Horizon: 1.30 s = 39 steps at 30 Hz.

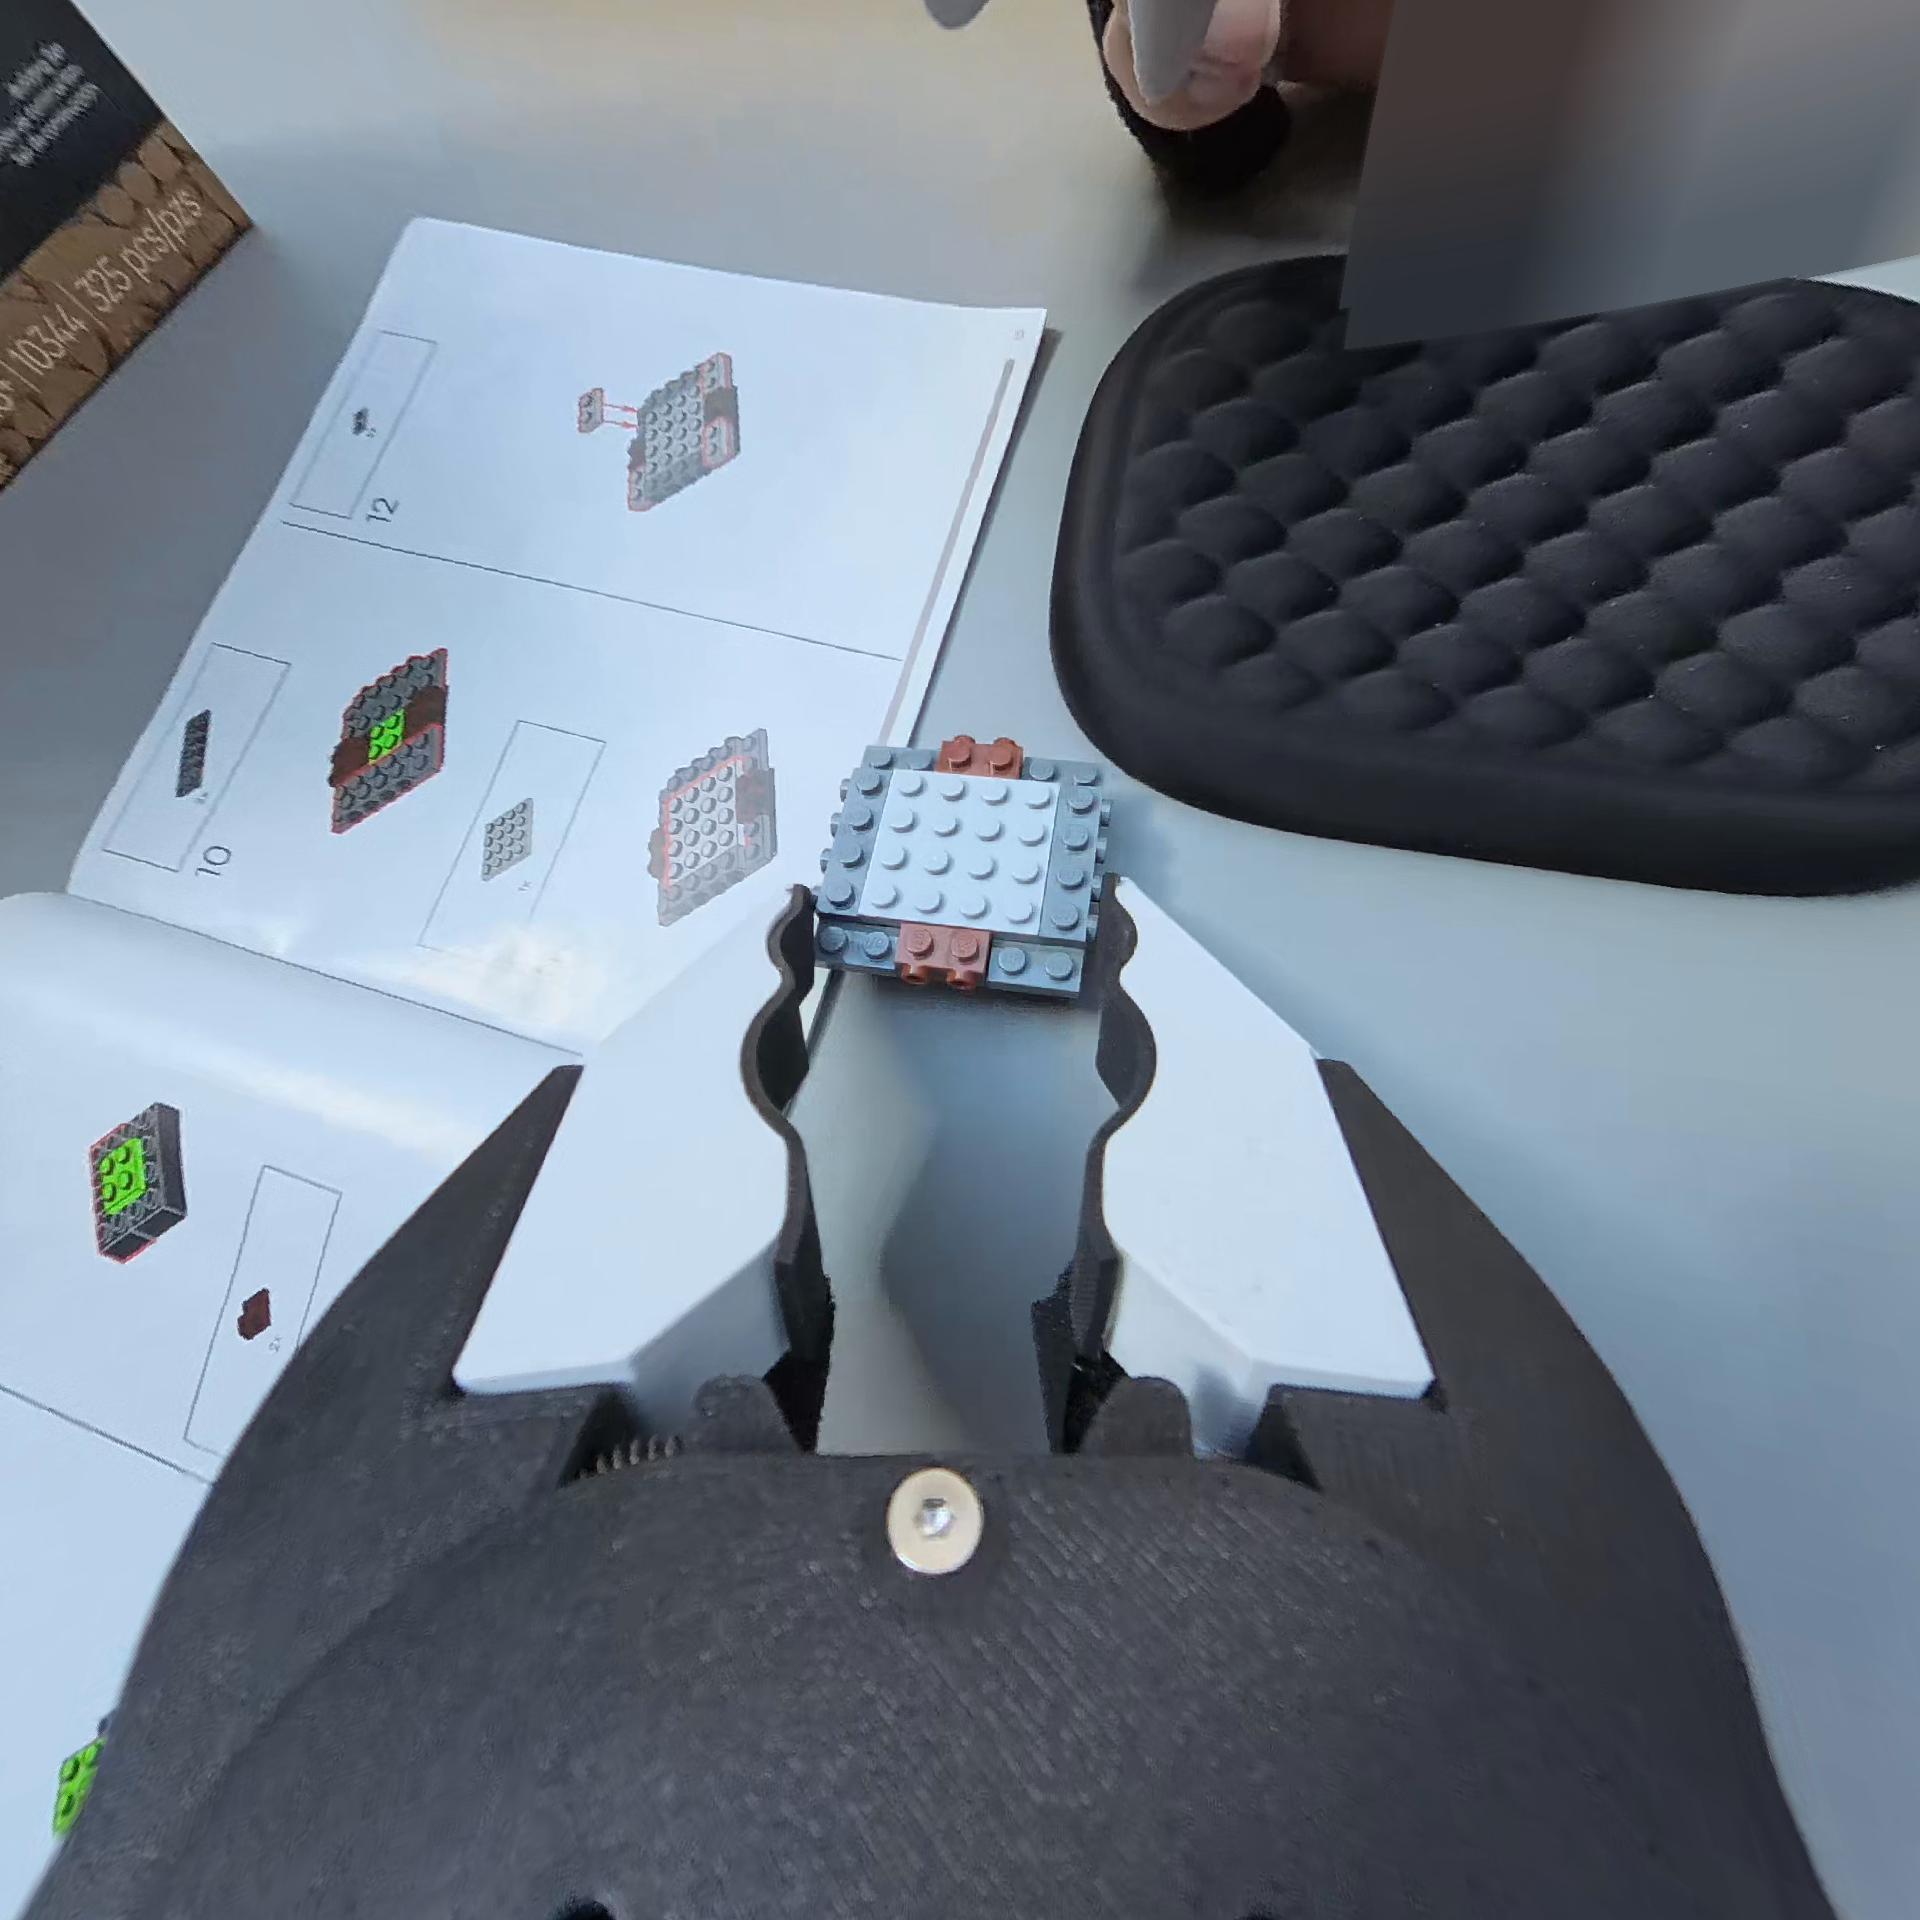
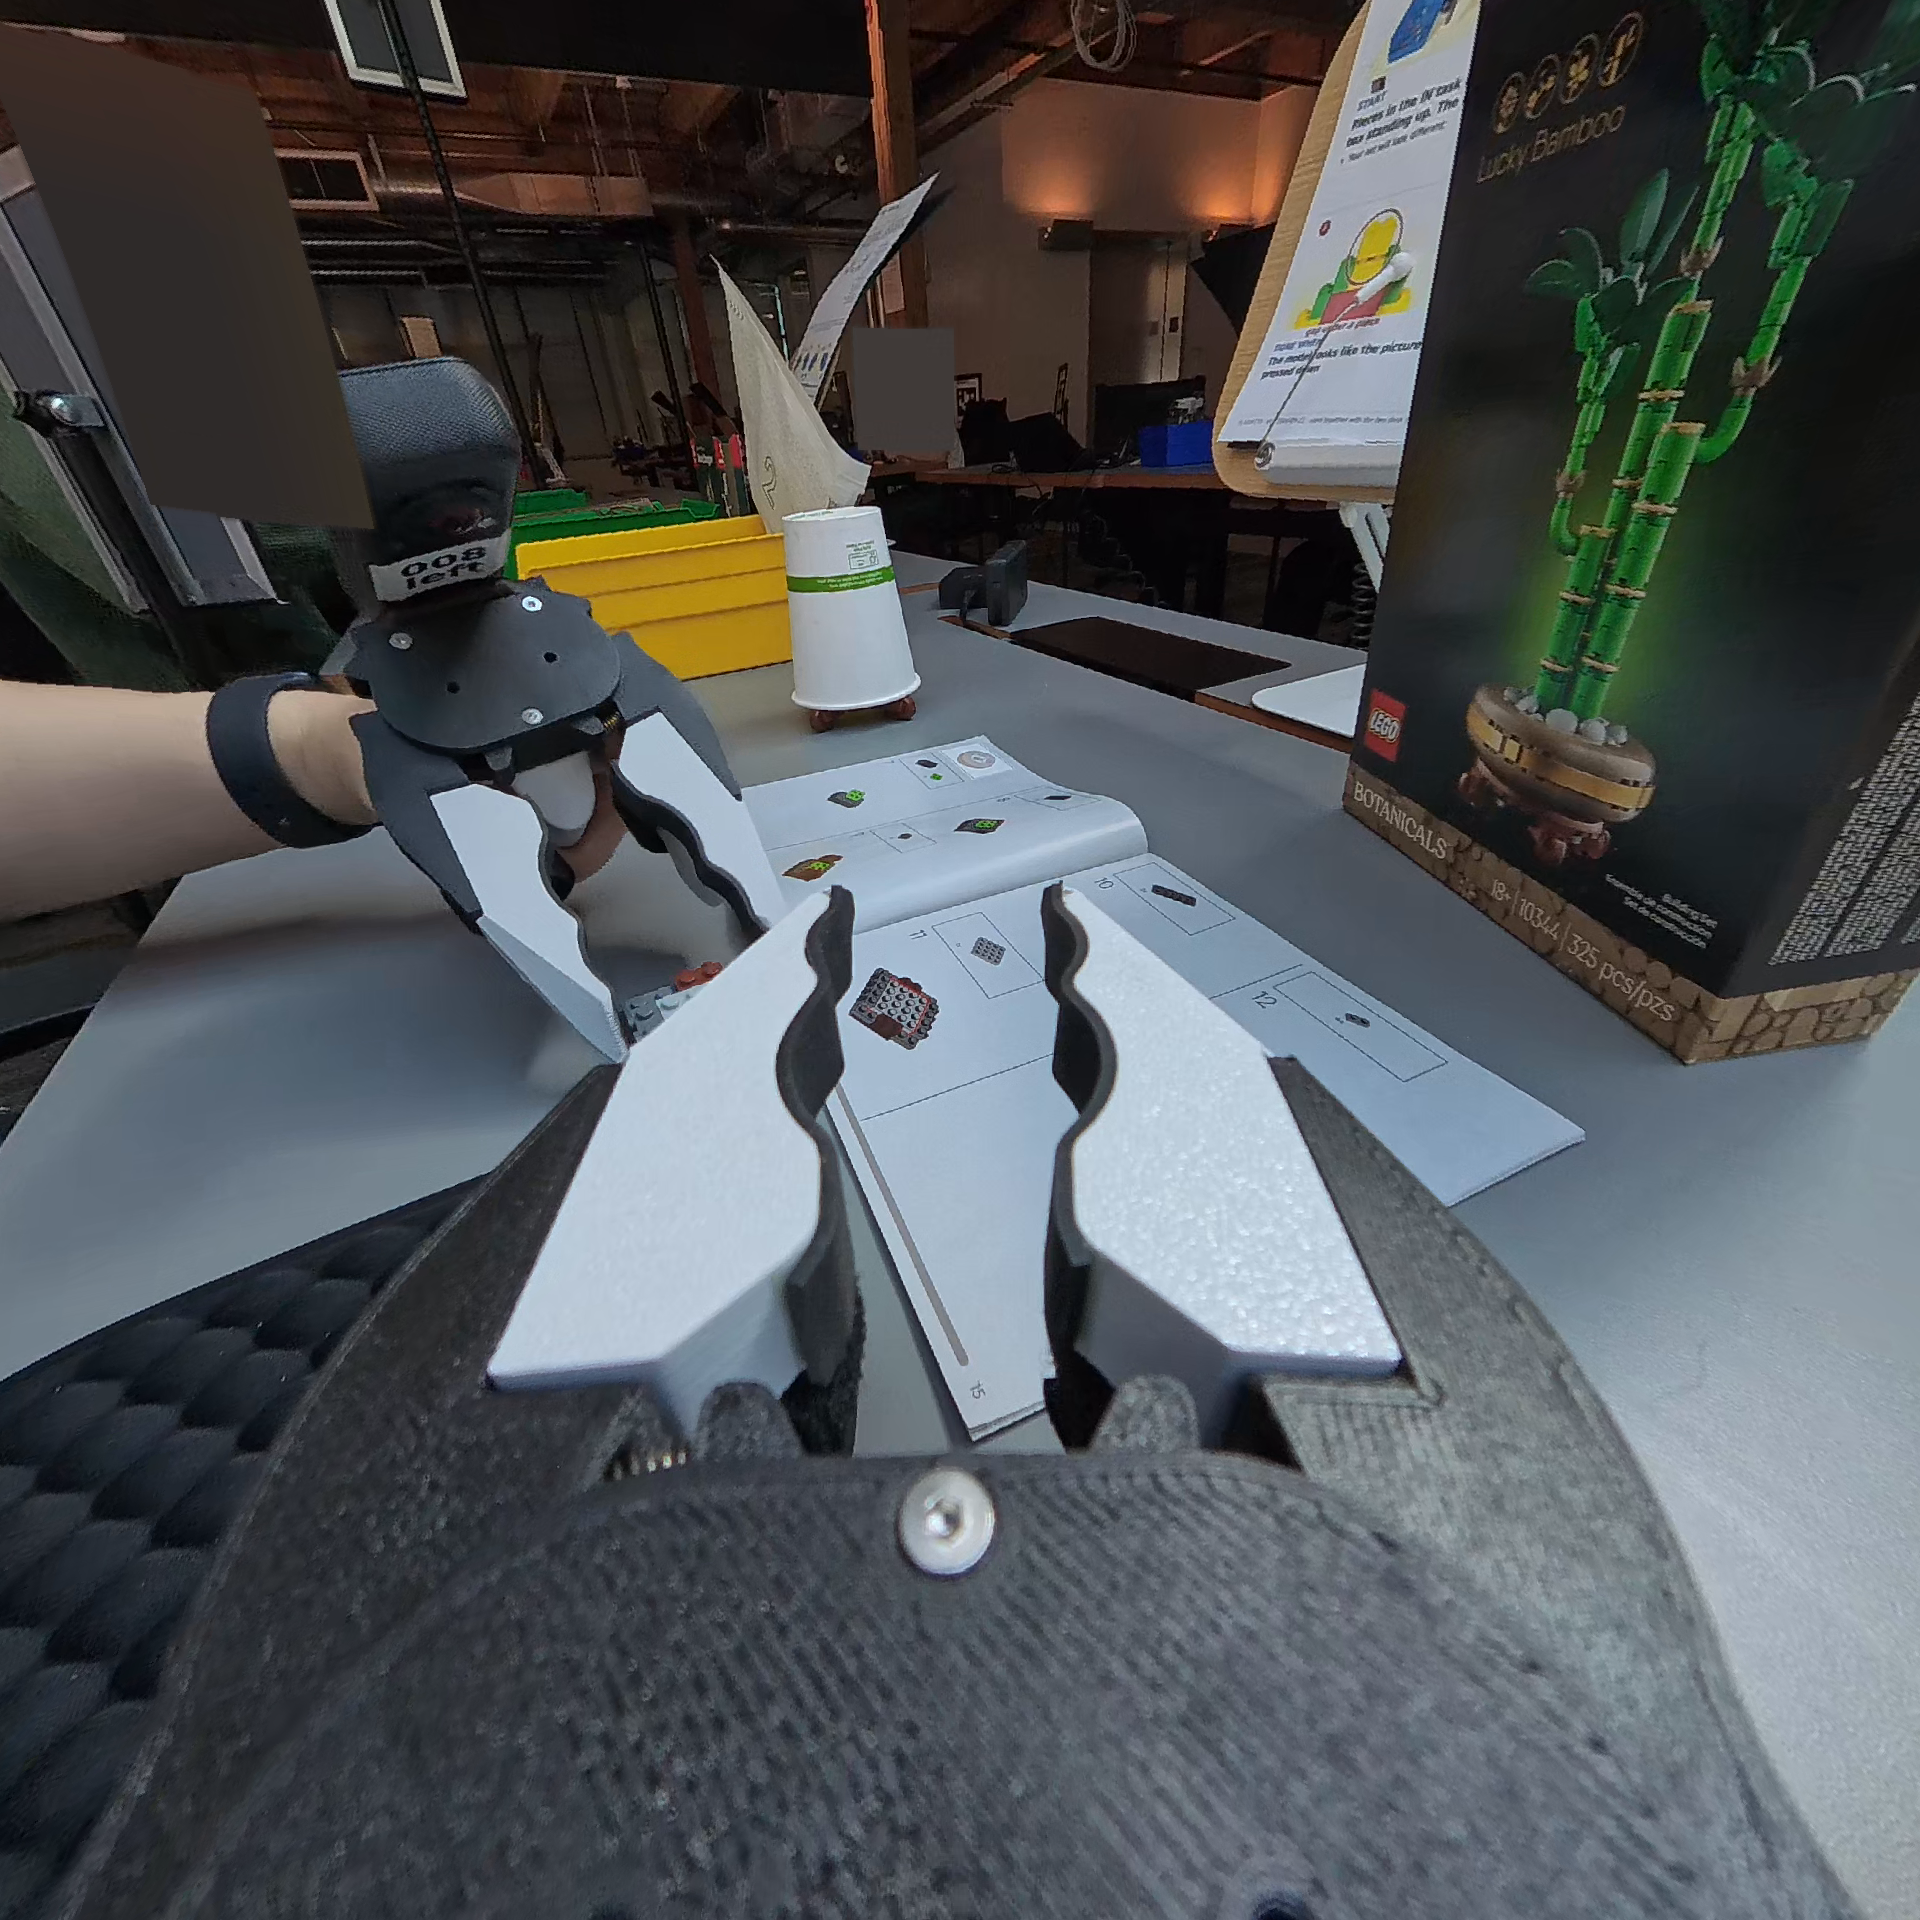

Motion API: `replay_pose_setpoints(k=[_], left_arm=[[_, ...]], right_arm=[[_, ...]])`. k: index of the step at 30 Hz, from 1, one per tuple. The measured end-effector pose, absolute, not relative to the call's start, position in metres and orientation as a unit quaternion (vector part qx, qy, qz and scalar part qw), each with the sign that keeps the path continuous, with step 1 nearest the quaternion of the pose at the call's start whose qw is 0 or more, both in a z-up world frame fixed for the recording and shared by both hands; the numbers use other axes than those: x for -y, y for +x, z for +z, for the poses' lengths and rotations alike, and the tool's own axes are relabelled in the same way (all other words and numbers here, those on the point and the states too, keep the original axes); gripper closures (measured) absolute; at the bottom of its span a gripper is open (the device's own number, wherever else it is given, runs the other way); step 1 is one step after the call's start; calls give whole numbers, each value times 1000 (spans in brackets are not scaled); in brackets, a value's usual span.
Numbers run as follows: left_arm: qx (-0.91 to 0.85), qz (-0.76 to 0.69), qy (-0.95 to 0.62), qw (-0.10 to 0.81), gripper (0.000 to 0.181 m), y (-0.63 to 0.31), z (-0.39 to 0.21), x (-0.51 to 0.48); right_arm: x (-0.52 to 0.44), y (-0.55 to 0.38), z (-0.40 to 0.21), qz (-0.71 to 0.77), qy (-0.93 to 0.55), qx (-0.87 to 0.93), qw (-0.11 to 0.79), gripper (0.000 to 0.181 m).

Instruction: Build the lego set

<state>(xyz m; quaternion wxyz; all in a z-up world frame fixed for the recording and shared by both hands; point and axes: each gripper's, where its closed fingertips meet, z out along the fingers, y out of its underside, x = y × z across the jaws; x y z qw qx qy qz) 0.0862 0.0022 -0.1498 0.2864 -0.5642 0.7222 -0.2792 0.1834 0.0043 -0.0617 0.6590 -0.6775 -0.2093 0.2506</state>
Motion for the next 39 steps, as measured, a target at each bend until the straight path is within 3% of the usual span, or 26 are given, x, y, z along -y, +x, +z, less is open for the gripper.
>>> replay_pose_setpoints(k=[9, 19, 22, 29, 32, 34, 39], left_arm=[[-697, -225, -600, 322, 129, 74, -145, 2], [-755, -260, -567, 203, 127, 40, -158, 19], [-748, -233, -582, 216, 118, 29, -161, 3], [-660, -213, -667, 272, 130, 5, -156, -35], [-629, -293, -666, 275, 126, 10, -144, -18], [-626, -321, -652, 283, 113, 15, -138, -8], [-684, -284, -606, 291, 105, 29, -149, 8]], right_arm=[[-4, 183, -62, 251, -677, 209, 659, 145], [-4, 183, -62, 251, -677, 211, 659, 145], [-4, 182, -62, 251, -677, 212, 658, 145], [-3, 180, -63, 254, -678, 217, 655, 145], [-3, 180, -63, 254, -678, 218, 655, 145], [-3, 180, -63, 255, -677, 218, 655, 145], [-3, 179, -63, 257, -677, 220, 654, 145]])
